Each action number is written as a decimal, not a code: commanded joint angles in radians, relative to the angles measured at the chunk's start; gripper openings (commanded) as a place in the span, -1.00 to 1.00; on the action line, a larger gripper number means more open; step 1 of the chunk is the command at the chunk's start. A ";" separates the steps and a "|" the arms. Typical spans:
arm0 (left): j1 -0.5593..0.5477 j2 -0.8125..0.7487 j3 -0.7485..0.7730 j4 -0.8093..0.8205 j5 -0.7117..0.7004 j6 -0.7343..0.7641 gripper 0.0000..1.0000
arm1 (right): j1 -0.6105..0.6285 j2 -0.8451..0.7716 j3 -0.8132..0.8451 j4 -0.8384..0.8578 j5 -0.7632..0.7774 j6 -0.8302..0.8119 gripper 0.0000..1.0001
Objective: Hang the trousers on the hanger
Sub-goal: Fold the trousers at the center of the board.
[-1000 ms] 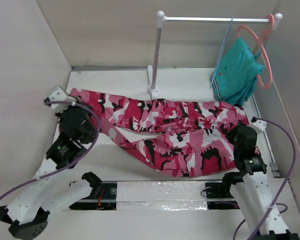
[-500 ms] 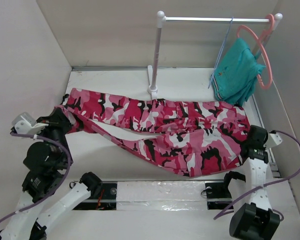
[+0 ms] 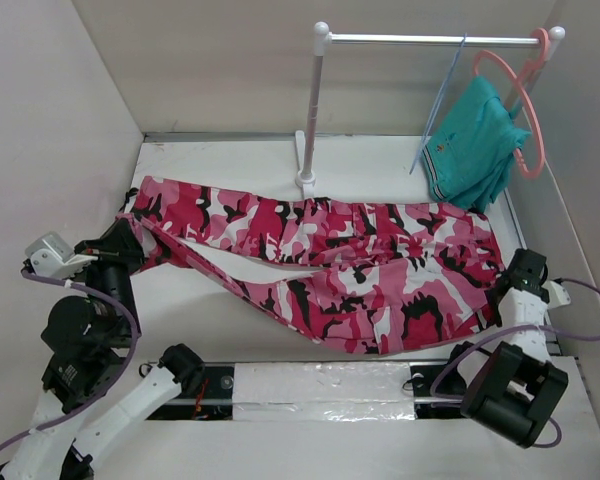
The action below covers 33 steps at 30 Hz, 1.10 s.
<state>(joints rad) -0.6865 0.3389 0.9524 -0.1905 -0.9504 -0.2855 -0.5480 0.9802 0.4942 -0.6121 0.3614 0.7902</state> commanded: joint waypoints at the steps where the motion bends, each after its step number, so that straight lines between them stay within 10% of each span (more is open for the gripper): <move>1: -0.005 -0.009 0.003 0.062 -0.002 0.017 -1.00 | -0.018 0.009 0.046 -0.011 -0.006 0.034 0.00; 5: -0.005 0.000 0.009 0.062 -0.027 0.017 -1.00 | -0.056 0.055 0.041 0.049 -0.027 -0.006 -0.10; 12: -0.005 0.049 0.017 0.072 -0.068 0.039 -1.00 | -0.066 0.048 0.075 0.051 -0.018 -0.084 -0.92; 26: -0.005 0.211 -0.069 0.255 -0.281 0.082 -1.00 | -0.047 -0.301 0.208 -0.078 -0.016 -0.315 -1.00; 33: 0.237 0.394 -0.092 0.224 -0.179 0.029 -1.00 | 0.037 -0.201 0.371 -0.081 0.068 -0.370 -1.00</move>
<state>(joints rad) -0.5331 0.6865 0.8665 0.0010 -1.1534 -0.2272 -0.5400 0.7734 0.7807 -0.7502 0.3622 0.4652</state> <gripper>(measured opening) 0.021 0.010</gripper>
